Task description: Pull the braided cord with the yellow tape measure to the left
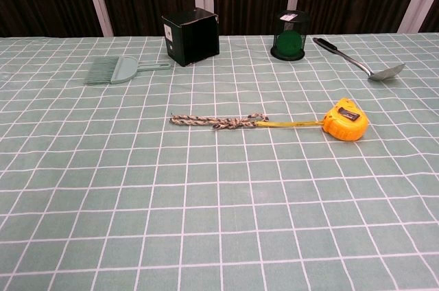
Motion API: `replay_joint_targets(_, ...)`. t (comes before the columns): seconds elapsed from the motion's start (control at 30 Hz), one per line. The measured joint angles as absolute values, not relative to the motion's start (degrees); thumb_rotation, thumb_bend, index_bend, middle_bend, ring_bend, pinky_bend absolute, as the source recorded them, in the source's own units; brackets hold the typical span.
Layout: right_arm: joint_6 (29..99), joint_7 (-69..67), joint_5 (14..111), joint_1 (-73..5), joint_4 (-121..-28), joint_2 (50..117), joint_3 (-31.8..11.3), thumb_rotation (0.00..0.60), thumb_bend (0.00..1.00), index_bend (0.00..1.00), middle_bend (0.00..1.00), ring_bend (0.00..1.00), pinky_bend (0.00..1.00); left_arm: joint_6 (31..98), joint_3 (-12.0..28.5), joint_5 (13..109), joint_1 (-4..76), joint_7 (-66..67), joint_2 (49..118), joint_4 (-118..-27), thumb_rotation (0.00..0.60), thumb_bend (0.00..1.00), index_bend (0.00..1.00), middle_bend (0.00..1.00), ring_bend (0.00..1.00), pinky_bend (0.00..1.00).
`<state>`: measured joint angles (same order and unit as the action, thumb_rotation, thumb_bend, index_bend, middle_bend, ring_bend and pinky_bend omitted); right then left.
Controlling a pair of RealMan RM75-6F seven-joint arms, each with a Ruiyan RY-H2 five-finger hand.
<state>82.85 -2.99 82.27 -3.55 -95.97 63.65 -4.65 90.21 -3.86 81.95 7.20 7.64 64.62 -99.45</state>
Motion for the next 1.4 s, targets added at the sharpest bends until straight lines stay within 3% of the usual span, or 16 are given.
replay_joint_targets(0.6, 81.87, -3.34, 81.16, -3.89, -96.68, 63.71, -4.86, 0.6, 0.12, 0.0, 0.0, 0.0, 0.0, 85.71, -0.81, 81.39, 9.04, 8.37, 62.9, -101.29, 0.6, 0.03, 0.01, 0.0, 0.0, 0.0)
replay_joint_targets(1.03, 79.86, -5.8, 79.4, -4.36, -97.75, 63.07, -5.24, 0.6, 0.12, 0.0, 0.0, 0.0, 0.0, 71.39, 7.91, 78.38, 23.42, 18.06, 63.84, -104.61, 0.6, 0.25, 0.28, 0.0, 0.0, 0.0)
replay_joint_targets(1.4, 78.23, -7.74, 77.49, -4.57, -98.52, 62.44, -5.58, 0.6, 0.12, 0.0, 0.0, 0.0, 0.0, 57.4, 15.45, 60.84, 40.07, 30.92, 79.48, -95.3, 0.6, 0.32, 0.39, 0.0, 0.0, 0.0)
